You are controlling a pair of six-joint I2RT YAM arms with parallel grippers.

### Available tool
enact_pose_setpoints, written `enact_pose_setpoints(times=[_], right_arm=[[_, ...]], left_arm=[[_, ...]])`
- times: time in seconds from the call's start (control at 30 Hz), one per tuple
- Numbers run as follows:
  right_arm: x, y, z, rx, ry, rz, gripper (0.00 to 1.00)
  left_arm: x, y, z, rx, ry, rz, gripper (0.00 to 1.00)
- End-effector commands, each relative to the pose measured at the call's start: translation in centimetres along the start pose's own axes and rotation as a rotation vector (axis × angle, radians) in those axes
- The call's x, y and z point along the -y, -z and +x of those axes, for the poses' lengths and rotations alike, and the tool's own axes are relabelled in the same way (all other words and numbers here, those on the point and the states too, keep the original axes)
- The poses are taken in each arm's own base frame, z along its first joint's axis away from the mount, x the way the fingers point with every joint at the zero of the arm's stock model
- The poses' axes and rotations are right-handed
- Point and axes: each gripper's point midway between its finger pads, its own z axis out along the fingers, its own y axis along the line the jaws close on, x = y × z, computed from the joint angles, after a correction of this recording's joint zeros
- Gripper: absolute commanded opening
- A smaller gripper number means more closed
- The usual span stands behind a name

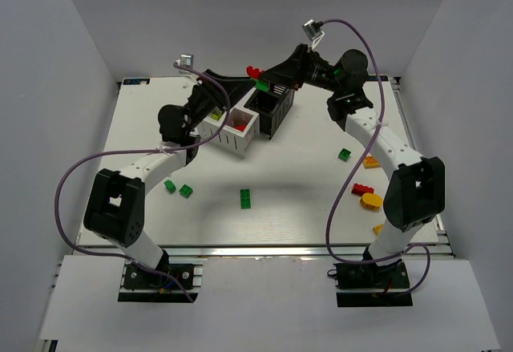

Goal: Sort the legos into containers by color

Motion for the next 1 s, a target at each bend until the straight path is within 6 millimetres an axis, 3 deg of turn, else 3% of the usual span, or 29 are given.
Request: enact_pose_setpoints(times=[0.0, 0.13, 0.4, 0.6, 0.97], right_arm=[[-1.0, -0.4, -0.4, 0.006, 0.076, -0.033, 0.00], [-0.7, -0.4, -0.5, 0.005, 0.088, -0.028, 0.00], [-0.9, -0.5, -1.8, 0.029, 0.131, -0.031, 0.00], [0.2, 0.3, -4.1, 0.068, 0.174, -0.003, 0.00], [2.4, 1.5, -4.7, 0.090, 0.187, 0.048, 0.00]], left_arm=[[2.2, -0.5, -0.5, 0.002, -0.004, 0.084, 0.58], [2.5, -0.5, -0.3, -0.015, 0.019, 0.106, 0.34], [2.2, -0.4, 0.3, -0.047, 0.034, 0.125, 0.04], [0.7, 1.2, 0.7, -0.062, 0.042, 0.076, 0.01], [-1.3, 4.4, 0.7, -0.064, 0.050, -0.021, 0.00]])
